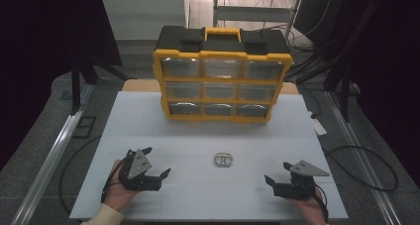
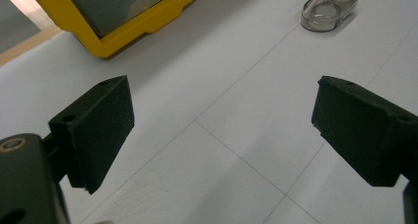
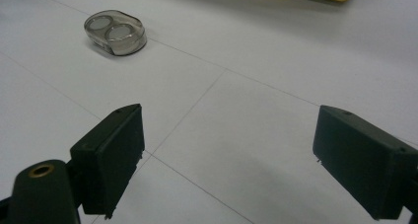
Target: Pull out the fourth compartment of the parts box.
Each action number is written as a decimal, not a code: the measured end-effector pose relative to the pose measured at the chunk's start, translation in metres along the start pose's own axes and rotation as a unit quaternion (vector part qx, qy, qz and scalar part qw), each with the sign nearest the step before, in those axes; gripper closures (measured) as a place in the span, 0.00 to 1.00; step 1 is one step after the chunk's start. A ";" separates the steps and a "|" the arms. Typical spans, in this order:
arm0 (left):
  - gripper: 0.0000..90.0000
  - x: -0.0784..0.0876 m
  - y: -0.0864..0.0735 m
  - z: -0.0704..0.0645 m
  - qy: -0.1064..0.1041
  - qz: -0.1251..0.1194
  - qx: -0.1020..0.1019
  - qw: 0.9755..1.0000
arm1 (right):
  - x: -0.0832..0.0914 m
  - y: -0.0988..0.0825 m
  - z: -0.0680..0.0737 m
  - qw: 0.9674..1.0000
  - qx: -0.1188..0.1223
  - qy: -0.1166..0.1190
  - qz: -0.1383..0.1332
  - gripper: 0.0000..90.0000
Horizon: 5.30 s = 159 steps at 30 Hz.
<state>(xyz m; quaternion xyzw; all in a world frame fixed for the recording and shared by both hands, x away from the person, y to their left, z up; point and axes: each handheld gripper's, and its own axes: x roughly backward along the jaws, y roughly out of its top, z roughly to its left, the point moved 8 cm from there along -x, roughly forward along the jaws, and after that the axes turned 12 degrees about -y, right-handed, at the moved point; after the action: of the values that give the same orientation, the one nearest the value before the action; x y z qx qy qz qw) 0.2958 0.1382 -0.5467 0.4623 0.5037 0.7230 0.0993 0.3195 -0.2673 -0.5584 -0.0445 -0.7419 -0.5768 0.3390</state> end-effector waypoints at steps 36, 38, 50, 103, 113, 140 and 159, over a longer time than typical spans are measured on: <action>0.11 -0.014 0.009 -0.004 0.060 0.051 -0.130 0.988 | -0.001 -0.001 0.001 1.000 0.005 -0.001 0.004 0.14; 0.11 -0.014 0.010 -0.004 0.066 0.051 -0.136 0.987 | -0.001 -0.001 0.001 1.000 0.005 -0.002 0.004 0.14; 0.11 -0.016 0.015 -0.004 0.088 0.055 -0.169 0.980 | -0.002 -0.001 0.001 1.000 0.006 -0.003 0.005 0.14; 0.11 -0.018 0.046 0.000 0.144 0.043 -0.232 0.961 | -0.001 -0.003 0.000 1.000 0.012 -0.009 0.010 0.14; 0.11 -0.020 0.061 0.007 0.150 0.035 -0.233 0.960 | 0.003 -0.003 0.000 1.000 0.007 -0.010 0.005 0.14; 0.11 -0.022 0.092 0.022 0.164 0.027 -0.243 0.956 | 0.002 -0.003 0.001 1.000 0.008 -0.009 0.005 0.14; 0.11 -0.025 0.113 0.027 0.165 0.026 -0.255 0.952 | 0.002 -0.004 0.001 1.000 0.010 -0.011 0.007 0.14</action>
<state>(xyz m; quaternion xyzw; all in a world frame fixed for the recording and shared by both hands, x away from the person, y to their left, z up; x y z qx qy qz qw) 0.3664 0.0867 -0.4659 0.3086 0.2998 0.8960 0.1101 0.3162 -0.2683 -0.5606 -0.0527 -0.7507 -0.5669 0.3352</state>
